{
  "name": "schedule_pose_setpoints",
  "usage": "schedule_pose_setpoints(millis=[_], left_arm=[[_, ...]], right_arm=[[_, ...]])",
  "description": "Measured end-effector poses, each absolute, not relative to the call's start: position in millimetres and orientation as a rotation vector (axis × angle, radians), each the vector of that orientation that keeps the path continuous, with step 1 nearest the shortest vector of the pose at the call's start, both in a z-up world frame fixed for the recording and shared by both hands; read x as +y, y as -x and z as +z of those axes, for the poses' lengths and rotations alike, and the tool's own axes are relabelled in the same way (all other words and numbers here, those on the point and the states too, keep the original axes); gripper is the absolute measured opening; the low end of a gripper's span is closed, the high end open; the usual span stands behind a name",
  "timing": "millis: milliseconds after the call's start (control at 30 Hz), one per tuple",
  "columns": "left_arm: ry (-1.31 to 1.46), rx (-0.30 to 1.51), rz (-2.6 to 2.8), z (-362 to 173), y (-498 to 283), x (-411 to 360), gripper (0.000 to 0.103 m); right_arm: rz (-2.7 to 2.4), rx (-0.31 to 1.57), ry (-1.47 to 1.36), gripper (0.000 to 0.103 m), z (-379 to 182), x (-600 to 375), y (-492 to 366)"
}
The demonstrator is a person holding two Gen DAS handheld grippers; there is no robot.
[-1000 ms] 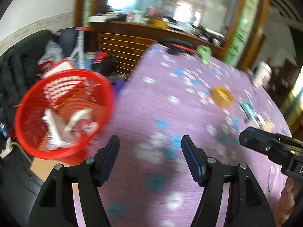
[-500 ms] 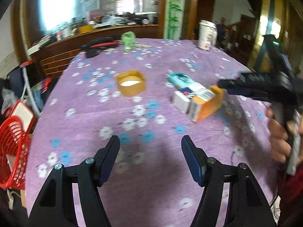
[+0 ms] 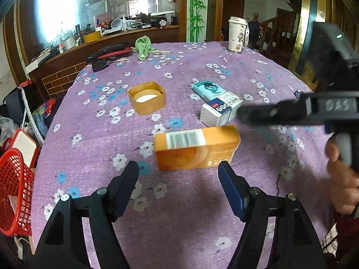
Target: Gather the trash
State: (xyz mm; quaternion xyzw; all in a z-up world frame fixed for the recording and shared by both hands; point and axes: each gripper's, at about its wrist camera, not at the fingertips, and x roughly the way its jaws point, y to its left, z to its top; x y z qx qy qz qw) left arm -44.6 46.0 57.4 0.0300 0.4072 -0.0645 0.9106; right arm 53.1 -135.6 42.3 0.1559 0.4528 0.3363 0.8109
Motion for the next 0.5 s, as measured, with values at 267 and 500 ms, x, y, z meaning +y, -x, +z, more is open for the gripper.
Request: schedule_pose_setpoints(millis=[267, 500], left_arm=[[-0.083, 0.832, -0.146, 60, 21, 49, 0.074], [0.063, 0.898, -0.181, 55, -18, 75, 0.077]], right_arm=[[0.666, 0.960, -0.369, 0.043, 46, -163, -49], [0.653, 0.946, -0.394, 0.043, 44, -173, -46]])
